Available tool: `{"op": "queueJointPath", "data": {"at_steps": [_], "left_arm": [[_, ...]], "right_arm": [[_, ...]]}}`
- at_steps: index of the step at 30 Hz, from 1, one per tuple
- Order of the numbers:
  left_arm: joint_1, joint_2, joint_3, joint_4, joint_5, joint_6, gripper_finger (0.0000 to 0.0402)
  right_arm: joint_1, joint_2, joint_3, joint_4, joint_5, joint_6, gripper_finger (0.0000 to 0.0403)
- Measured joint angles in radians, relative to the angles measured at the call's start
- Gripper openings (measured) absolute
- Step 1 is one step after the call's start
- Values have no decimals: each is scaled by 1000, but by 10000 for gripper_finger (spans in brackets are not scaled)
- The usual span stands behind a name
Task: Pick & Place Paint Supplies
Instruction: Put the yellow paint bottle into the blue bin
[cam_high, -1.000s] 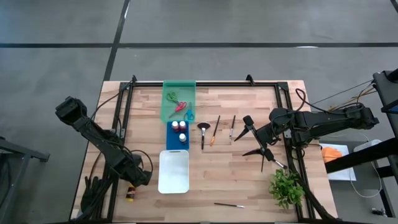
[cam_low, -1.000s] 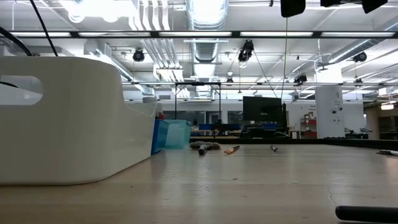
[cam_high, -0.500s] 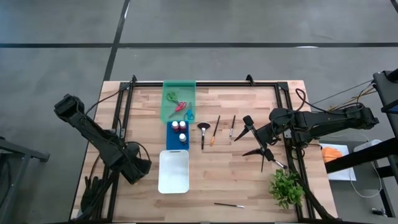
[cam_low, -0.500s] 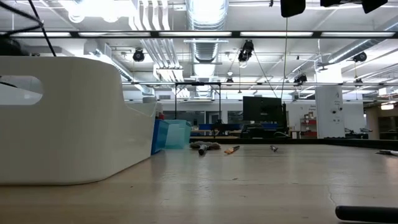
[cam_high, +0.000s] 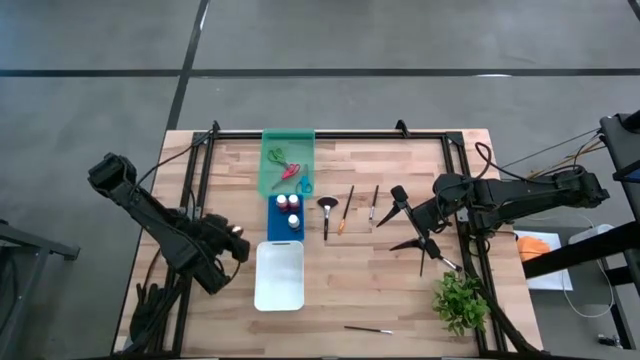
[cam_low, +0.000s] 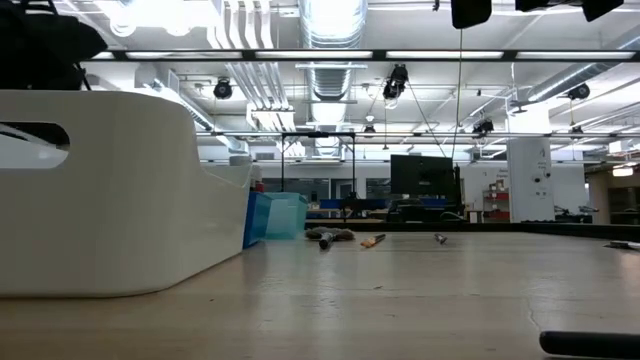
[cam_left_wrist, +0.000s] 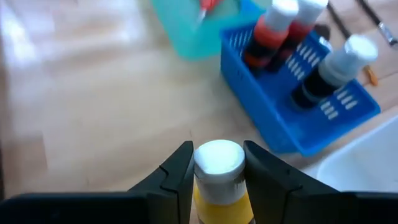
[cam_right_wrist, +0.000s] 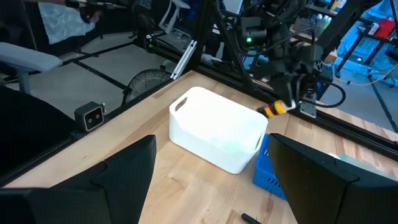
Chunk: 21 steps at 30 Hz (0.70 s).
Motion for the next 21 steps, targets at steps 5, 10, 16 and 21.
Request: {"op": "queueJointPath", "data": {"at_steps": [5, 10, 16, 21], "left_arm": [[1, 34, -1, -66, -187, 29, 114], [2, 35, -3, -70, -431, 115, 114], [3, 35, -52, 100, -656, 349, 114], [3, 34, -165, 310, -792, 468, 114]], "right_arm": [[0, 0, 0, 0, 0, 3, 307], [0, 0, 0, 1, 1, 3, 307], [0, 0, -6, 2, 2, 6, 307], [0, 0, -10, 4, 3, -2, 307]]}}
